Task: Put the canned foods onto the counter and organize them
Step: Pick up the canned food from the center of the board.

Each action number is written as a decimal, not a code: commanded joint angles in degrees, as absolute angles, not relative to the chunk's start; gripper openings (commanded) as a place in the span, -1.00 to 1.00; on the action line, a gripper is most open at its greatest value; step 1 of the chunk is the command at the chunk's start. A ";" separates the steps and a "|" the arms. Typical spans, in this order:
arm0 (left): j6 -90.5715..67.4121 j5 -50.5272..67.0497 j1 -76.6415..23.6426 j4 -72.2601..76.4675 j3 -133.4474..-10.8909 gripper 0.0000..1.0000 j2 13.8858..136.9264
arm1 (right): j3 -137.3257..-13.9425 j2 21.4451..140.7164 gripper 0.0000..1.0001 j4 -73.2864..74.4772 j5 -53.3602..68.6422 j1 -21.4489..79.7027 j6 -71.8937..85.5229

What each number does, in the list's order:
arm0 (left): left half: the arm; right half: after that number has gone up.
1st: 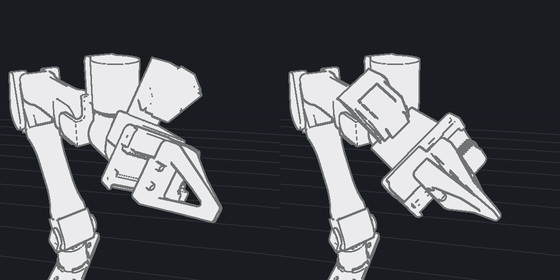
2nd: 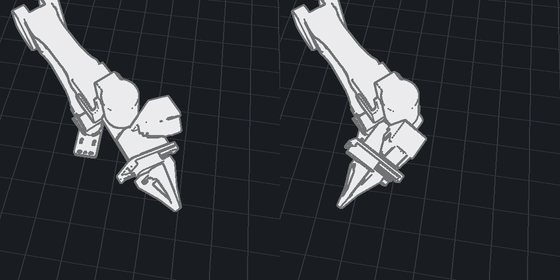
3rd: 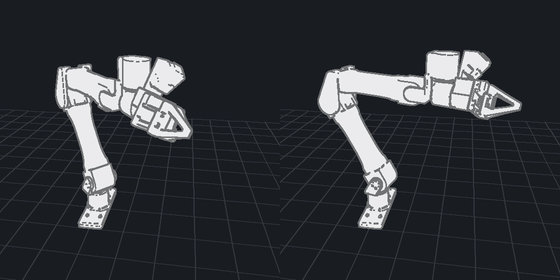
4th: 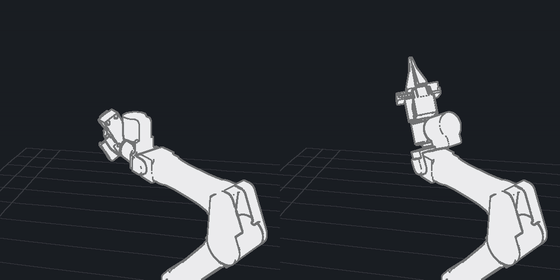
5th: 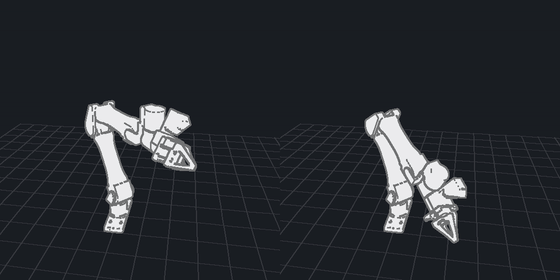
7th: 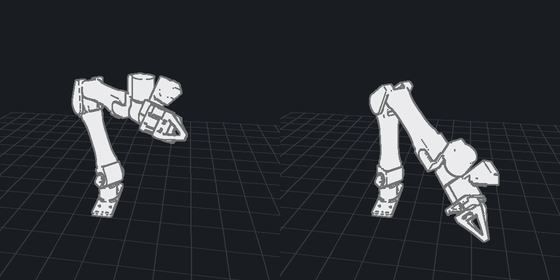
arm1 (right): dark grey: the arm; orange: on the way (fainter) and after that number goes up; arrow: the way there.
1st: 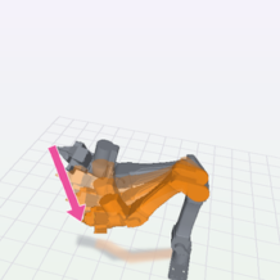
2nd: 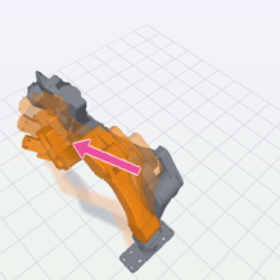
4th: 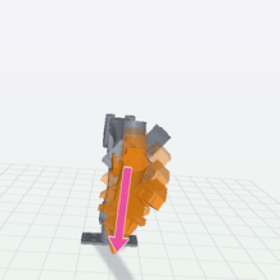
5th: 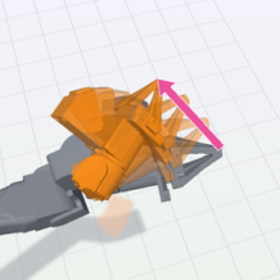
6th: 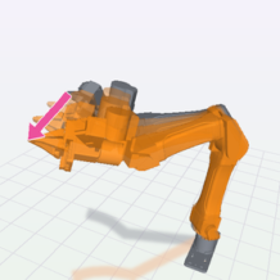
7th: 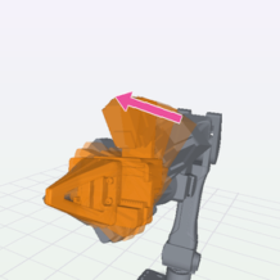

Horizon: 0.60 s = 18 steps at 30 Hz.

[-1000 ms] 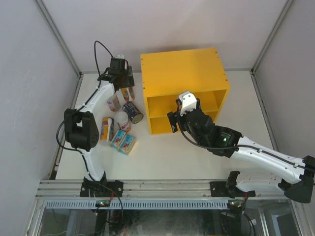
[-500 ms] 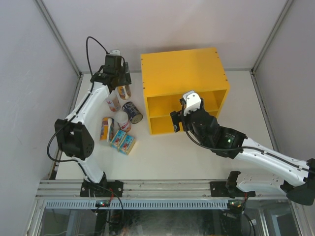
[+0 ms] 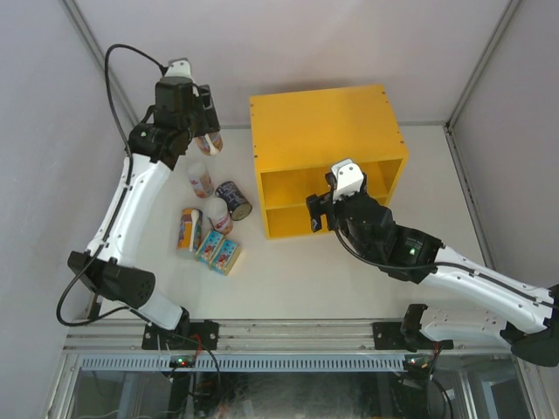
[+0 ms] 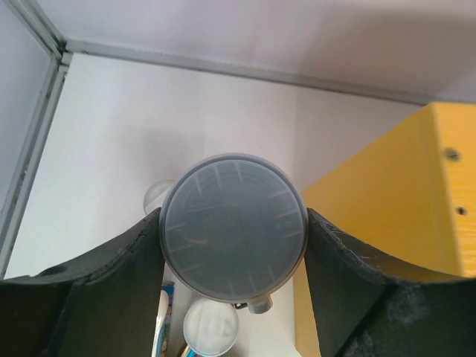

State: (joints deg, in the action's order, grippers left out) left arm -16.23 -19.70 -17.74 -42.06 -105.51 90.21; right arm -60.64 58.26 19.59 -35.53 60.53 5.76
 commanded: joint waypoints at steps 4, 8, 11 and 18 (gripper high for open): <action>-15.47 -22.56 -20.03 -40.36 -118.60 -1.00 83.93 | -60.73 56.46 0.55 15.85 -37.24 61.41 5.04; -15.58 -22.85 -21.57 -41.94 -123.54 -0.99 84.13 | -60.78 56.00 0.54 15.61 -37.67 61.61 4.88; -15.04 -21.82 -22.80 -42.04 -126.69 -1.00 84.24 | -60.75 55.81 0.54 15.81 -38.37 61.83 4.63; -13.09 -21.51 -26.34 -42.10 -133.27 -1.00 85.30 | -60.73 54.94 0.54 15.31 -39.61 62.67 3.97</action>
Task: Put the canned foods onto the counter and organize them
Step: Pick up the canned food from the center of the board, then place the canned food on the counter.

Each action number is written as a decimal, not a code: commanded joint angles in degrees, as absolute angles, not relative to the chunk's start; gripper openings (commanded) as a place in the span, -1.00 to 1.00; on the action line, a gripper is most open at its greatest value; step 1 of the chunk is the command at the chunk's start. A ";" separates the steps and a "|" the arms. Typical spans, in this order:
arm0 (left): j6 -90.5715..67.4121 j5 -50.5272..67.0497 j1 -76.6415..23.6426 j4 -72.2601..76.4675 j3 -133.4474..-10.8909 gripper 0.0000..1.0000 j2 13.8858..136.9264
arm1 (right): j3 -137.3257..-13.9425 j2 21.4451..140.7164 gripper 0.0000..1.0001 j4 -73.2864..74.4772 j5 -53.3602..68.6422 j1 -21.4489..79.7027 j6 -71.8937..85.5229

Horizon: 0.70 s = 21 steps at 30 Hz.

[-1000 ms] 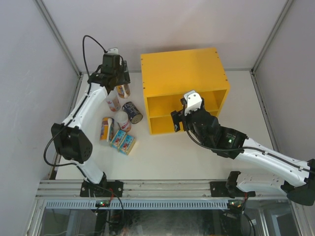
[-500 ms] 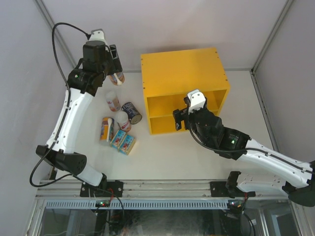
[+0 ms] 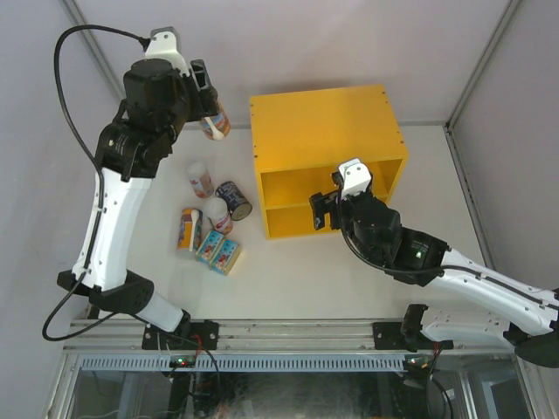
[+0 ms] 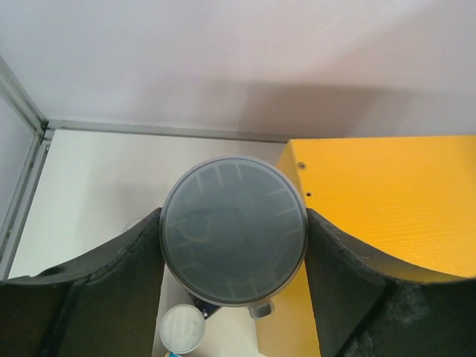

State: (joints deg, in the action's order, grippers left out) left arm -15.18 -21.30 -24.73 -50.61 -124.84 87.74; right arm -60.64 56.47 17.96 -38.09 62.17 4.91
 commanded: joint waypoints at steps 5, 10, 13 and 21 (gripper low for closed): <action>-11.24 -19.39 -27.38 -41.82 -137.58 -0.99 86.64 | -60.73 54.23 0.54 15.03 -40.43 63.17 3.79; -10.54 -15.56 -30.14 -39.39 -137.33 -0.99 86.80 | -60.74 53.56 0.54 14.65 -41.15 63.54 3.24; -9.91 -13.23 -30.79 -38.75 -137.61 -1.00 87.66 | -60.73 53.04 0.53 13.93 -41.68 63.71 2.33; -7.12 -11.99 -34.27 -35.60 -137.81 -1.00 90.07 | -60.73 51.71 0.54 11.02 -42.30 63.64 -0.23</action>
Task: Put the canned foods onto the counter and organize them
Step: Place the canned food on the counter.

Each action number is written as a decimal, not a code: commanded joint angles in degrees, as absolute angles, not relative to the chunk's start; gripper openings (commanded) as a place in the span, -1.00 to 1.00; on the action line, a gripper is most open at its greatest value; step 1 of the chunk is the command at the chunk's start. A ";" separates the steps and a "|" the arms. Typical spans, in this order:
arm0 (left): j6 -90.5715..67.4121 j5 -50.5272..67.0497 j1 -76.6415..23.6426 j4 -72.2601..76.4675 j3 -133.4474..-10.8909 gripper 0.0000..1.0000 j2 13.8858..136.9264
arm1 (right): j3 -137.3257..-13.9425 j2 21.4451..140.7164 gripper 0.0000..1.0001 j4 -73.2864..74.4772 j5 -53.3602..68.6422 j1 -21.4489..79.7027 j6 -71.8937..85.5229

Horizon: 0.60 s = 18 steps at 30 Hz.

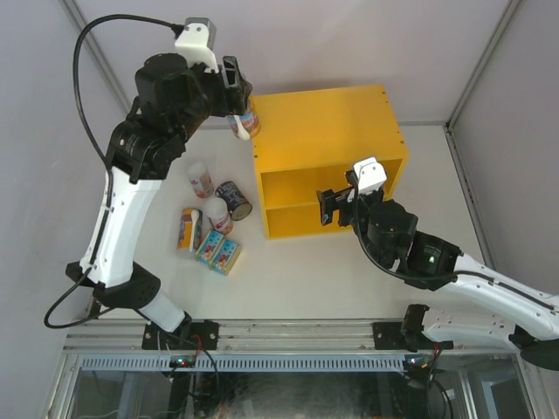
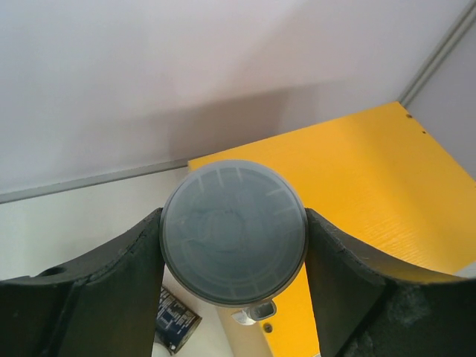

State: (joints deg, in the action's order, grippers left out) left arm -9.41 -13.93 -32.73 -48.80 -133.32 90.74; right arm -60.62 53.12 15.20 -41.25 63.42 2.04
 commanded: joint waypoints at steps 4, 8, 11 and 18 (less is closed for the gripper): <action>-6.65 -11.98 -35.63 -34.30 -137.83 -0.99 91.90 | -60.73 51.10 0.53 9.59 -42.50 63.58 -1.62; -6.09 -12.71 -36.93 -33.16 -138.79 -1.00 93.97 | -60.73 50.57 0.53 7.87 -42.10 62.73 -3.11; -6.05 -12.88 -37.41 -32.39 -139.67 -1.00 95.54 | -60.73 50.45 0.53 6.22 -41.09 61.50 -4.03; -5.83 -13.16 -38.22 -32.03 -140.98 -1.00 98.31 | -60.73 50.54 0.54 4.98 -39.06 58.58 -3.63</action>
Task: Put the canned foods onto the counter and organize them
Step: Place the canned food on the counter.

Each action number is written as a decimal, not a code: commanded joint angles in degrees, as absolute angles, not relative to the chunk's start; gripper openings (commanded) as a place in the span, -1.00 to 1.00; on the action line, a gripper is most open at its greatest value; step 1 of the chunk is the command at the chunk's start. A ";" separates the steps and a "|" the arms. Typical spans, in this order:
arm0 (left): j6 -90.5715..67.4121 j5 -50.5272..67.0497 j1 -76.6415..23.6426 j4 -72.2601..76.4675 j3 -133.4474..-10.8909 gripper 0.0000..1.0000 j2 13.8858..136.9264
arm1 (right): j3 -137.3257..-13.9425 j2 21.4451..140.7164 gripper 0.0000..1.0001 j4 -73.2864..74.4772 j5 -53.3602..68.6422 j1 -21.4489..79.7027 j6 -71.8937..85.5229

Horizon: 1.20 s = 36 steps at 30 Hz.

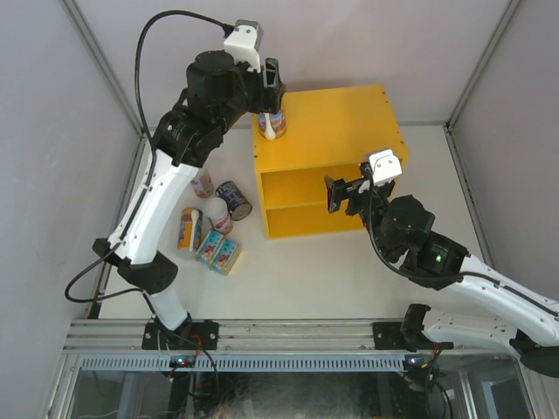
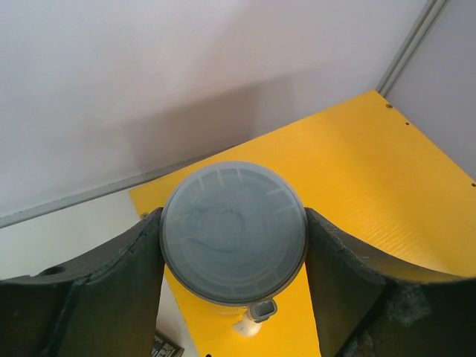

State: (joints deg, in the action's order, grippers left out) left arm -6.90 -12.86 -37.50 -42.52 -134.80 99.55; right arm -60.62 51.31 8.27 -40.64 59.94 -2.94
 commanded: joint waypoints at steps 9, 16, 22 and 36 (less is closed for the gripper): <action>-4.79 -13.61 -38.52 -31.37 -141.06 -0.26 100.12 | -60.75 51.95 0.54 4.35 -35.66 54.90 -1.28; -4.26 -13.78 -38.50 -31.44 -141.02 0.38 100.89 | -60.73 53.41 0.55 3.56 -33.21 52.54 -0.19; -4.45 -14.17 -38.50 -31.31 -141.07 0.75 101.24 | -60.73 54.27 0.55 2.66 -31.89 51.53 -0.35; -7.86 -14.89 -38.58 -30.03 -137.61 0.86 96.72 | -60.92 54.77 0.53 0.27 -30.47 51.81 -0.25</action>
